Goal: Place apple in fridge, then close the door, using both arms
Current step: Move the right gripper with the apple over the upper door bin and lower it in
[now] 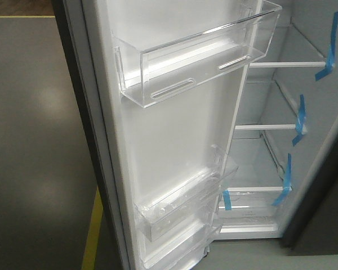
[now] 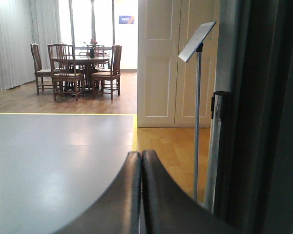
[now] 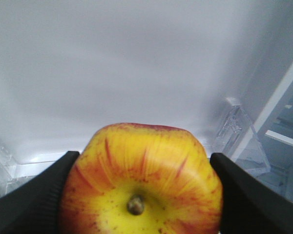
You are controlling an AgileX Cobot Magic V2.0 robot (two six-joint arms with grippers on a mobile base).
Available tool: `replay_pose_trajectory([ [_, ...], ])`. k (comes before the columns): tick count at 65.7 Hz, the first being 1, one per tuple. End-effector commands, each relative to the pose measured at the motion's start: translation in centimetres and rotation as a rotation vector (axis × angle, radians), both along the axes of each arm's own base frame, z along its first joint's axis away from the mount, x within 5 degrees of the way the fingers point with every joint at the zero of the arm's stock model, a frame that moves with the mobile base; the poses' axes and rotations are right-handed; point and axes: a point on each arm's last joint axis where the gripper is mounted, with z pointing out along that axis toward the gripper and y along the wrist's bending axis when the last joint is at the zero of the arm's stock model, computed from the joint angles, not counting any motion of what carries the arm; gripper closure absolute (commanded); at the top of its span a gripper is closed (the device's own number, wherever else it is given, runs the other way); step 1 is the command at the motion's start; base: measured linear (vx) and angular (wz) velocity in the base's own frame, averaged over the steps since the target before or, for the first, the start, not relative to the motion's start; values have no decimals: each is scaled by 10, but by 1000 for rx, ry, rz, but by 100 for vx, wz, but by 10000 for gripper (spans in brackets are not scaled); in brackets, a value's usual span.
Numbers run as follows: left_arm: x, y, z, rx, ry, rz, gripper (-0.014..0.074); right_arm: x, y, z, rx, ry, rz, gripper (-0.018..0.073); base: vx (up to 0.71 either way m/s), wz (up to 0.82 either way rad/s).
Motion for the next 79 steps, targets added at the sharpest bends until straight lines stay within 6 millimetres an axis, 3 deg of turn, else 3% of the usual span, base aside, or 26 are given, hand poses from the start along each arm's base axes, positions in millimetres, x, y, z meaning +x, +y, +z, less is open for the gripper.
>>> replay_pose_trajectory([
  [1, -1, 0, -3, -9, -60, -4, 602, 10, -9, 16, 120, -114, 51, 309, 0, 0],
  [25, -1, 0, -3, -9, -60, -4, 602, 65, -5, -13, 137, -107, 54, 309, 0, 0],
  [50, -1, 0, -3, -9, -60, -4, 602, 89, 1, -38, 104, -36, 59, 288, 0, 0],
  [57, -1, 0, -3, -9, -60, -4, 602, 89, 1, -39, 100, -24, 62, 234, 0, 0],
  [79, -1, 0, -3, -9, -60, -4, 602, 86, 1, -39, 98, -7, 64, -50, 0, 0],
])
